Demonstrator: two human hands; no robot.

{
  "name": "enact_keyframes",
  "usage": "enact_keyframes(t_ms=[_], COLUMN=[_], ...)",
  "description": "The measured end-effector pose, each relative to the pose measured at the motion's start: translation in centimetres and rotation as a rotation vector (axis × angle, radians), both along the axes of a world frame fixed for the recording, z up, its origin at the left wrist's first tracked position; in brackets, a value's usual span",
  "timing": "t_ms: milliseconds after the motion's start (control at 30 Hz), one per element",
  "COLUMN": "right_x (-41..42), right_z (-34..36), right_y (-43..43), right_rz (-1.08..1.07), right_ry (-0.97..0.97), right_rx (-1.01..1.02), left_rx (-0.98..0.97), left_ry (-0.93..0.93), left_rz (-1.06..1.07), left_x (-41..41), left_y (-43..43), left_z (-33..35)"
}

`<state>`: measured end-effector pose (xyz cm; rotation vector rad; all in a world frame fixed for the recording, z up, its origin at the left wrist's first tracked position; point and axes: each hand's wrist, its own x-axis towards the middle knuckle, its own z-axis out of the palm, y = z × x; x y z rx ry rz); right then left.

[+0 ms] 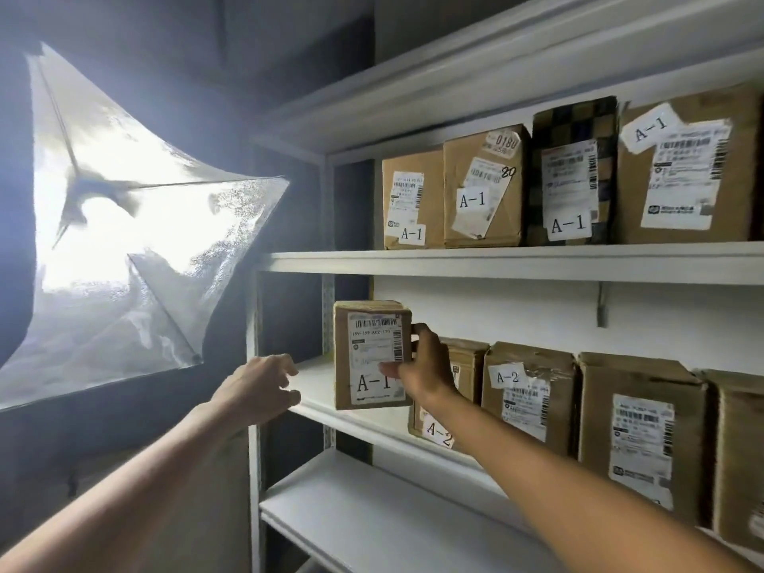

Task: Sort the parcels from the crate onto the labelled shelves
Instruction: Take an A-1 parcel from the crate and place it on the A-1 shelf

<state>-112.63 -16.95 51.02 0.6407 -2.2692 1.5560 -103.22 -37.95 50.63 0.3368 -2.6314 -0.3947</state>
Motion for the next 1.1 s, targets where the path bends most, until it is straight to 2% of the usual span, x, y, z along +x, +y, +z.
enact_keyframes(t_ms=[300,433,667,767,867,1000,1100], right_x=[-6.4,-9.0,-13.9,-16.2,-18.3,-20.4,-20.7], right_z=[8.4,13.3,19.6,20.4,20.3,19.7,20.0], right_y=[-5.1,-7.5,-12.6,-15.1,-17.0,-17.5,-17.4], right_rz=[-0.008,-0.037,-0.151,-0.208,-0.287,-0.319,-0.405], right_ry=[0.161,0.231,0.357,0.339,0.325,0.364,0.310], right_rx=[-0.089,-0.131,-0.145,-0.149,-0.123,0.065,0.157], left_rx=[-0.056,-0.122,-0.061,-0.067,-0.091,-0.051,-0.013], left_ry=[0.083,0.179,0.406,0.407,0.414,0.432,0.427], left_rz=[0.008,-0.012,-0.077,-0.130,-0.173,-0.240,-0.284], left_x=[-7.4,-10.9,-18.0,-21.0,-23.6,-26.1,-27.6], left_y=[-4.4,-7.2,-12.5,-14.4,-16.1,-17.1,-17.0], left_z=[5.1,9.1,16.0,17.4,18.5,19.5,19.7])
